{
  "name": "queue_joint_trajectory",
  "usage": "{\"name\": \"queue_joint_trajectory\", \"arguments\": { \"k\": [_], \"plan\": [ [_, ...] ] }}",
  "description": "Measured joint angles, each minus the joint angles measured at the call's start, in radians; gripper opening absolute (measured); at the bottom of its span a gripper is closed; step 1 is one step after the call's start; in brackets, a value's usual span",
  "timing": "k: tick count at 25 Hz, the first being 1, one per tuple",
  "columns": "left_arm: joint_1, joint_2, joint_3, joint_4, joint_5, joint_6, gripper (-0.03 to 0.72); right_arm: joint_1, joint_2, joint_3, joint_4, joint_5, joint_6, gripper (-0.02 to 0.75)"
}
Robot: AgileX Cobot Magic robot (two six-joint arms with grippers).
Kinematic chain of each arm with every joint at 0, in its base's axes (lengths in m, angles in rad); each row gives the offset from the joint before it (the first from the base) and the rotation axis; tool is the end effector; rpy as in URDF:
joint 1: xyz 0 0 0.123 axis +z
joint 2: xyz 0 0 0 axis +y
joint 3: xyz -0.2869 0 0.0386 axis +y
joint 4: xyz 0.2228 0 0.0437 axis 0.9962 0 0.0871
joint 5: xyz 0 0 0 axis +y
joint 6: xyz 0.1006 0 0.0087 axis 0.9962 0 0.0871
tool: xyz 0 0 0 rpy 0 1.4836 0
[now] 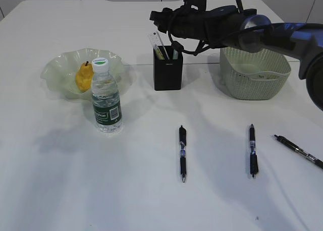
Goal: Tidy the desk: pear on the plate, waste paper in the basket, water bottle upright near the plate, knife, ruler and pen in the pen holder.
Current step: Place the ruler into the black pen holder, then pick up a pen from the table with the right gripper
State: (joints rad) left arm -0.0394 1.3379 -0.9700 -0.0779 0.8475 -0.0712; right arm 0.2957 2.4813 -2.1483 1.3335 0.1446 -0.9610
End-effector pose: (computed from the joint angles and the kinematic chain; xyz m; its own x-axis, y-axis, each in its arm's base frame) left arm 0.2378 -0.0153 0.2806 -0.9034 -0.0868 -0.4200 -0.0467 0.9934 -0.1049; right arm 0.5422 0.1801 0.2093 -0.3974 0.2533 -0.8820 -0.2934 0.8756 0.3837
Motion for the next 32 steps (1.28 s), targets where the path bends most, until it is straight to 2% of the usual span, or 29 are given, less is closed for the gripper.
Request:
{"name": "queue_joint_trajectory", "arguments": {
  "k": [8,21,32],
  "plan": [
    [0.0,0.0,0.0,0.0,0.0,0.0,0.521,0.0,0.0,0.0,0.034,0.046,0.006,0.356],
    [0.0,0.0,0.0,0.0,0.0,0.0,0.521,-0.017,0.0,0.0,0.034,0.175,0.187,0.356],
    [0.0,0.0,0.0,0.0,0.0,0.0,0.521,-0.025,0.0,0.0,-0.032,0.311,0.22,0.356]
  ]
}}
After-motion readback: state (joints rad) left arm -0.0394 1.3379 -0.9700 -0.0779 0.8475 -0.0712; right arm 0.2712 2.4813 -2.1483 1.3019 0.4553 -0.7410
